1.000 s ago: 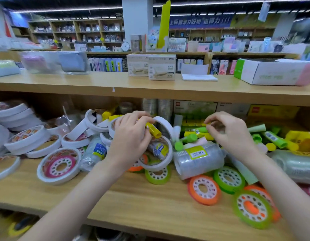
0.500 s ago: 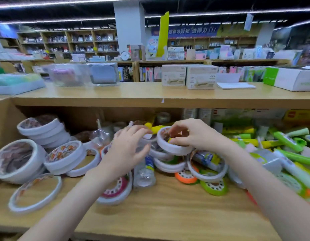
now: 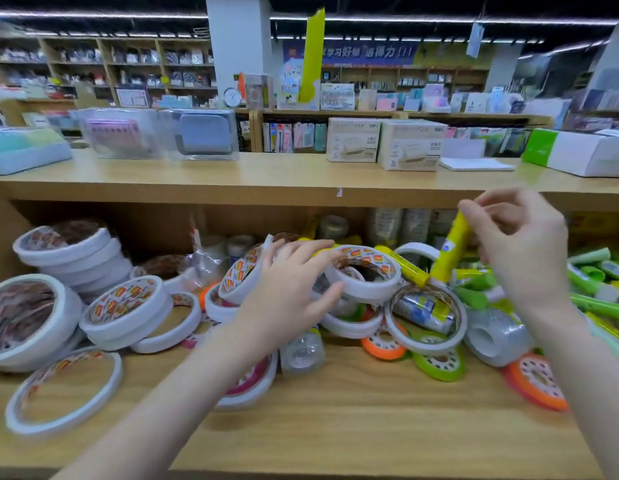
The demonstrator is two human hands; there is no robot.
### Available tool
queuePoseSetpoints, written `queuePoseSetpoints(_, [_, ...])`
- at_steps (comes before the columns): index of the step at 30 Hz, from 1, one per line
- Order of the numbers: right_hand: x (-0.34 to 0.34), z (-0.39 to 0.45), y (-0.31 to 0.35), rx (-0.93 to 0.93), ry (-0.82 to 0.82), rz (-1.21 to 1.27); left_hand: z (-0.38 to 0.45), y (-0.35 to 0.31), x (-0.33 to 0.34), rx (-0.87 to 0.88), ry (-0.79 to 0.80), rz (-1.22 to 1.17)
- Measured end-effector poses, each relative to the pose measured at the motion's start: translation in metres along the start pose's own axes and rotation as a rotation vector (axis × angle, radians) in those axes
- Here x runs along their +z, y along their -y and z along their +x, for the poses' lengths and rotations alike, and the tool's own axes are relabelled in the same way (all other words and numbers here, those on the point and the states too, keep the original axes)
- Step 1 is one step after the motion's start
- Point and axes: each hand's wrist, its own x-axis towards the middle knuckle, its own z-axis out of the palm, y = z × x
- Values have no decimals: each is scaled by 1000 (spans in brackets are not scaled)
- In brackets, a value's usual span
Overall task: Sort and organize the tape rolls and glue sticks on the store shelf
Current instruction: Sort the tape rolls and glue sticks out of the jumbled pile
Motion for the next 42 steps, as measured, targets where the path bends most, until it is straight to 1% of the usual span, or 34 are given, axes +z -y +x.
queuePoseSetpoints(1, [-2, 4, -3, 46, 53, -121, 3, -4, 3, 6, 0, 2])
queuePoseSetpoints(2, [-1, 6, -6, 88, 185, -314, 6, -9, 6, 6, 4, 1])
queuePoseSetpoints(4, [13, 4, -9, 99, 491, -671, 12, -18, 12, -9, 37, 13])
queuePoseSetpoints(5, [21, 2, -7, 84, 567, -801, 15, -21, 16, -23, 73, 28])
queuePoseSetpoints(7, [32, -1, 0, -7, 578, -972, 19, -26, 22, -57, 135, 57])
queuePoseSetpoints(9, [35, -5, 3, -133, 548, -1079, 19, -25, 27, -79, 147, 66])
queuePoseSetpoints(12, [34, -9, 0, -236, 562, -1094, 16, -23, 30, -104, 145, 58])
queuePoseSetpoints(14, [31, -11, -5, -259, 595, -1092, 16, -23, 30, -115, 172, 59])
queuePoseSetpoints(18, [29, -5, -9, -218, 595, -1140, 16, -24, 29, -135, 187, 51])
queuePoseSetpoints(21, [24, -1, -8, -191, 591, -1083, 15, -25, 28, -141, 195, 69])
queuePoseSetpoints(24, [4, 8, -5, -180, 566, -1025, 16, -26, 24, -142, 212, 91])
queuePoseSetpoints(27, [-21, 20, -5, -111, 531, -883, 21, -31, 22, -115, 196, 121])
queuePoseSetpoints(30, [-37, 26, -13, -37, 474, -731, 22, -39, 25, -20, 72, 143])
queuePoseSetpoints(32, [-49, 26, -19, -4, 418, -703, 24, -44, 27, 22, 33, 141])
queuePoseSetpoints(35, [-70, 30, -28, 29, 356, -740, 25, -50, 28, 53, 26, 126])
queuePoseSetpoints(37, [-75, 34, -37, 96, 367, -765, 26, -51, 31, 37, 50, 130])
queuePoseSetpoints(40, [-71, 42, -58, 220, 438, -798, 26, -51, 39, 2, 86, 128])
queuePoseSetpoints(42, [-66, 43, -67, 254, 469, -772, 26, -49, 42, -6, 93, 127])
